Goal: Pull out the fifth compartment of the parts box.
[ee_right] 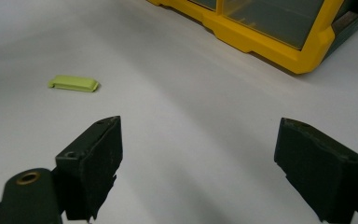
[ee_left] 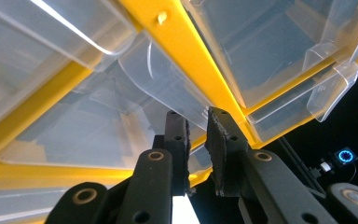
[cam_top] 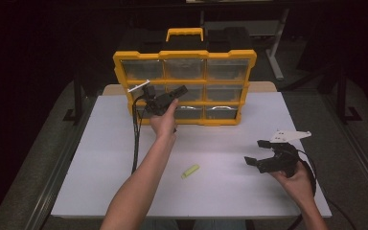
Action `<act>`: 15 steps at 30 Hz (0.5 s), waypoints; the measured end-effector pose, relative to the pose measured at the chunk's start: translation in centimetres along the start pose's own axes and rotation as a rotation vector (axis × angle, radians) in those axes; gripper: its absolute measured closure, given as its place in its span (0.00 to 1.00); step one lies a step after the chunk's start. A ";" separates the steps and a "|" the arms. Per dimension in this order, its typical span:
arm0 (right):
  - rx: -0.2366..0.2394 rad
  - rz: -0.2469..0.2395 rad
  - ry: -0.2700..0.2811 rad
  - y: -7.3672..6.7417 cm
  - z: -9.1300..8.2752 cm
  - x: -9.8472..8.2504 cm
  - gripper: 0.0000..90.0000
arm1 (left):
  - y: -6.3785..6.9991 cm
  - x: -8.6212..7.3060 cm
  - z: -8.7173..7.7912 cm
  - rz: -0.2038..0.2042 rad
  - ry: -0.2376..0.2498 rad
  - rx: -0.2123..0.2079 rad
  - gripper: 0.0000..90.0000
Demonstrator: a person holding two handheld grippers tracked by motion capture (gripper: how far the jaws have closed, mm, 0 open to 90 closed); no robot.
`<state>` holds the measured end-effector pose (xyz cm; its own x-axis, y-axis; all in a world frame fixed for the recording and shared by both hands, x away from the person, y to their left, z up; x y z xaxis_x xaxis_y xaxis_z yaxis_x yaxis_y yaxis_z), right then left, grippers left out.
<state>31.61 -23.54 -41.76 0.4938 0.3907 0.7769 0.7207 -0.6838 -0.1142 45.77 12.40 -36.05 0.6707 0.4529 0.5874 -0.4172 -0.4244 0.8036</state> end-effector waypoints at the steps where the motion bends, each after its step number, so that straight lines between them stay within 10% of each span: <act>1: 0.000 0.001 0.000 0.0 0.0 0.0 0.16 | 0.0 -0.1 -0.1 -0.003 0.003 0.001 0.89; 15: -0.003 0.005 -0.009 0.0 0.2 0.0 0.16 | -0.2 -0.6 -0.9 -0.067 0.021 -0.042 0.90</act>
<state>31.70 -23.35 -41.90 0.5018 0.3930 0.7705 0.7168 -0.6875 -0.1161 44.88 12.96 -36.46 0.6848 0.4957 0.5341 -0.3977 -0.3599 0.8440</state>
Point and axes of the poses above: each handheld gripper's, and its own axes: z roughly forward along the jaws, x roughly out of its top, y roughly to its right, the point moved 2 cm from there along z, roughly forward along the jaws, and after that the axes turned 3 degrees about -y, right-handed, at the moved point
